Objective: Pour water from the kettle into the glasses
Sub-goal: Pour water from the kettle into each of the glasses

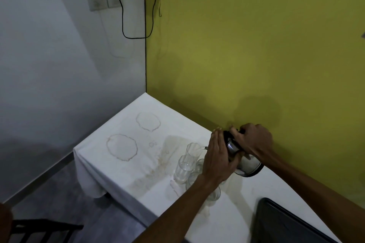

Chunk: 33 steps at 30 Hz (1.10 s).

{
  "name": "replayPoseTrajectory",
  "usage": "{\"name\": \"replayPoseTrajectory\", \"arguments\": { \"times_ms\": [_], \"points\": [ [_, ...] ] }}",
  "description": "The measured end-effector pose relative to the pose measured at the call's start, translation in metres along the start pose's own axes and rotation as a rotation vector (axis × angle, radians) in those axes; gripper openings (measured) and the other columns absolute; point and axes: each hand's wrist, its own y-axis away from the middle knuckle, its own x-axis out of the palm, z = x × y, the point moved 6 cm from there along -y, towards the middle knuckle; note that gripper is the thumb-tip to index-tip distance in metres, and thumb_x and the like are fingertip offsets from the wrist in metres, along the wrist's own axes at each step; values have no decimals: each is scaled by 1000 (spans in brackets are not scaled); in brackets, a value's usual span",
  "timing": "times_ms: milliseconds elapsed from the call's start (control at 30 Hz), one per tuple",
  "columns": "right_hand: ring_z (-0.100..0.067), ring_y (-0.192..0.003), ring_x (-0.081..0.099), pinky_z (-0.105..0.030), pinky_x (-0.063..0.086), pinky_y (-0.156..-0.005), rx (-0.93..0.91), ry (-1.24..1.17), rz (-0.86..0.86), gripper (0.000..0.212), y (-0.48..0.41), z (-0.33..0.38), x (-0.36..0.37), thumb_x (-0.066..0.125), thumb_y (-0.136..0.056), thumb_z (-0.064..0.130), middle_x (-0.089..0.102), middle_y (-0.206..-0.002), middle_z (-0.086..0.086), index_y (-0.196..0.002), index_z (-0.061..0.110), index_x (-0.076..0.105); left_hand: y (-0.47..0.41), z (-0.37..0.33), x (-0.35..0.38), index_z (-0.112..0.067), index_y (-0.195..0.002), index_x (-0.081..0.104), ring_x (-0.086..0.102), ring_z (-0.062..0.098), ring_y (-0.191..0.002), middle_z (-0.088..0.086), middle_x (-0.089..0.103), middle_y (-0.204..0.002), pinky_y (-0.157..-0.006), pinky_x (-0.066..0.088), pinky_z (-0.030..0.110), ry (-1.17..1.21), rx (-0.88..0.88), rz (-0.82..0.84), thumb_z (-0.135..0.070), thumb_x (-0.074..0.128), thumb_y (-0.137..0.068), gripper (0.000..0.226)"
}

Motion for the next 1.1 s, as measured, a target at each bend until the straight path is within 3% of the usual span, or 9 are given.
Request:
{"name": "replayPoseTrajectory", "arguments": {
  "times_ms": [233, 500, 600, 767, 900, 1033, 1100],
  "points": [
    [-26, -42, 40, -22, 26, -49, -8, 11, -29, 63, -5, 1, -3, 65, -89, 46, 53, -46, -18, -51, -2, 51, -3, -1, -1, 3, -155, 21, 20, 33, -153, 20, 26, -162, -118, 24, 31, 37, -22, 7, -82, 21, -87, 108],
    [-31, -46, 51, -26, 35, -50, 3, 20, -14, 62, -9, -1, 0, 63, -88, 49, 55, -47, -18, -52, 0, 52, -4, -1, 0, 2, -156, 20, 19, 33, -153, 20, 24, -163, -120, 27, 37, 40, -34, 9, -82, 23, -87, 109],
    [-30, -45, 47, -26, 33, -50, -5, 19, -14, 62, -10, -1, 0, 64, -88, 48, 56, -48, -20, -52, -1, 52, -4, -1, 1, 2, -155, 21, 21, 33, -153, 20, 26, -163, -119, 28, 39, 38, -37, 1, -81, 24, -88, 108],
    [-32, -47, 48, -30, 37, -52, 16, 14, -12, 62, -8, 1, 0, 64, -87, 50, 56, -48, -20, -54, -2, 55, -4, 2, 0, 1, -155, 23, 22, 31, -152, 18, 28, -162, -119, 21, 28, 19, -29, -19, -78, 28, -89, 103],
    [-30, -46, 44, -29, 37, -52, 8, 1, -4, 63, -7, 3, 2, 64, -88, 49, 56, -48, -21, -53, -2, 53, -3, 4, -1, 2, -155, 23, 21, 31, -153, 19, 27, -162, -121, 23, 35, 26, -28, -17, -78, 29, -90, 103],
    [-28, -43, 40, -26, 32, -49, -14, -26, 6, 63, -7, 4, 3, 63, -87, 49, 43, -42, -14, -51, -1, 49, -1, 4, -2, 2, -155, 23, 21, 33, -152, 20, 28, -162, -121, 22, 35, 27, -23, -22, -78, 28, -90, 103],
    [-28, -44, 42, -28, 38, -49, -16, -24, 10, 64, -6, 4, 5, 62, -87, 51, 48, -43, -17, -51, -1, 50, -1, 5, -2, 3, -155, 23, 22, 33, -152, 20, 28, -162, -122, 24, 37, 23, -22, -19, -78, 28, -90, 103]
  ]
}}
